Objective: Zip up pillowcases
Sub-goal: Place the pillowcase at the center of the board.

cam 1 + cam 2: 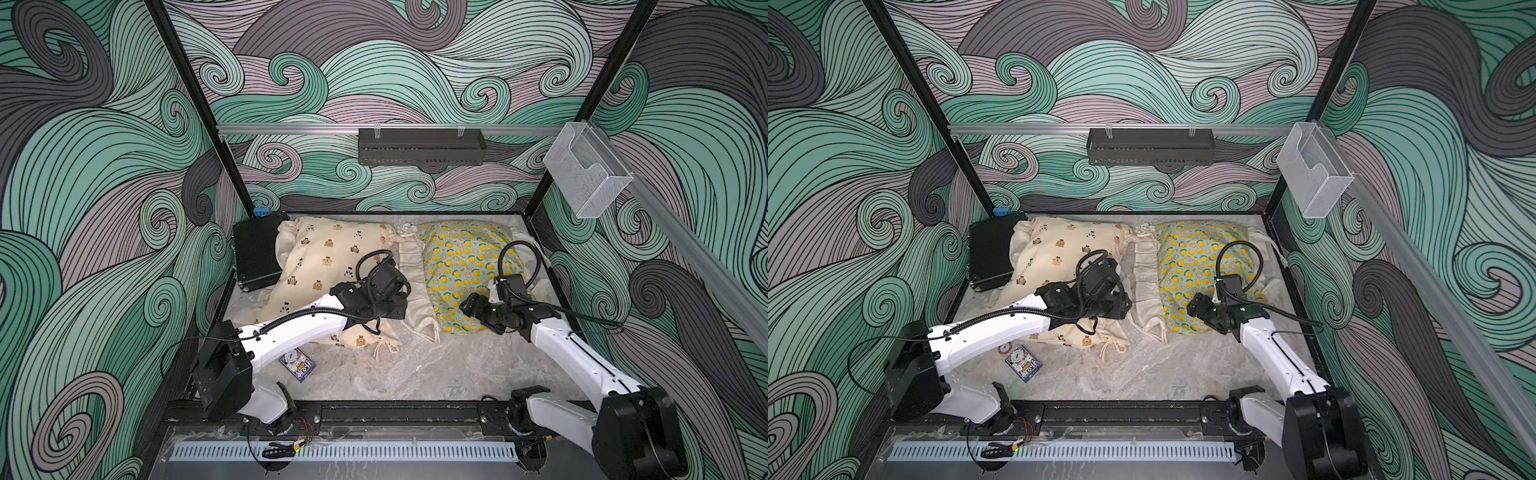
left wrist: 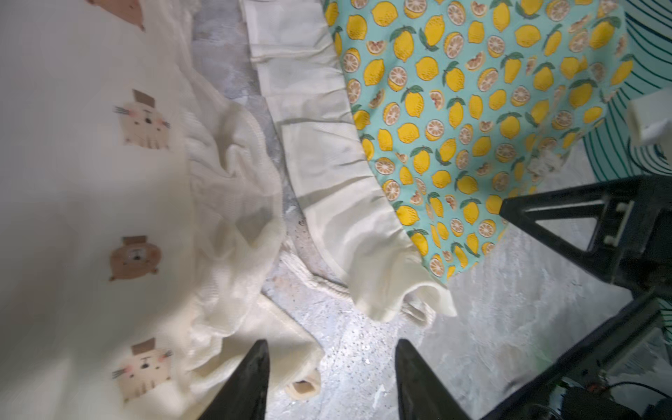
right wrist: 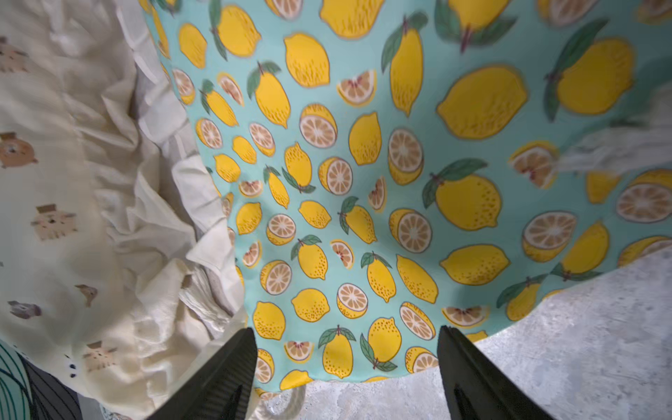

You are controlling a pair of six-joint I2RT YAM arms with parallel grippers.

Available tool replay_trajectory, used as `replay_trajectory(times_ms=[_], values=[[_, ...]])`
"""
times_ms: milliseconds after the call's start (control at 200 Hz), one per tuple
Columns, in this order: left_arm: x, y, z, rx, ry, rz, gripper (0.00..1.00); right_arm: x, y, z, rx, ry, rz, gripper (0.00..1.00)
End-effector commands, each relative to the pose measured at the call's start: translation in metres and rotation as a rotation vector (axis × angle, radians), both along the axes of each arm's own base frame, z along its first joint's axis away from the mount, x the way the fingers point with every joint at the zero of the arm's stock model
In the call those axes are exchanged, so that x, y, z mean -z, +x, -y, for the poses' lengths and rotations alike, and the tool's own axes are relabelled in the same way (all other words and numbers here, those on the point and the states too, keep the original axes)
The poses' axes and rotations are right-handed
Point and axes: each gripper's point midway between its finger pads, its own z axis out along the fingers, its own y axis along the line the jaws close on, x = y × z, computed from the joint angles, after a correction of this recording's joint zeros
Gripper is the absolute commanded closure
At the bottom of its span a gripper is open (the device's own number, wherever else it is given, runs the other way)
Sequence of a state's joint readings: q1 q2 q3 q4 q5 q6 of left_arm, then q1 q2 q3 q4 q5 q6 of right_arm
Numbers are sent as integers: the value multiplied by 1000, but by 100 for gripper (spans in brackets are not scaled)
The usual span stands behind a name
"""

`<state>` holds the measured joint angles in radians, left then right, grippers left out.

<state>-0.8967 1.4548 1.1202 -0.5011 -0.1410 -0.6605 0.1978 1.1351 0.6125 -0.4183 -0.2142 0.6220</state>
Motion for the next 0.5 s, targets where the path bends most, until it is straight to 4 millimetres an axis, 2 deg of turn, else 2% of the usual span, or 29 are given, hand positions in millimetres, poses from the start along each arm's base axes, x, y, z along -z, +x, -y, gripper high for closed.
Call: replay_trajectory(times_ms=[0, 265, 495], values=[[-8, 8, -27, -50, 63, 56, 42, -3, 21, -2, -3, -11, 71, 17], [-7, 14, -45, -104, 74, 80, 35, 24, 37, 21, 33, -128, 47, 14], [-6, 19, -65, -158, 75, 82, 34, 34, 41, 65, 157, -179, -12, 13]])
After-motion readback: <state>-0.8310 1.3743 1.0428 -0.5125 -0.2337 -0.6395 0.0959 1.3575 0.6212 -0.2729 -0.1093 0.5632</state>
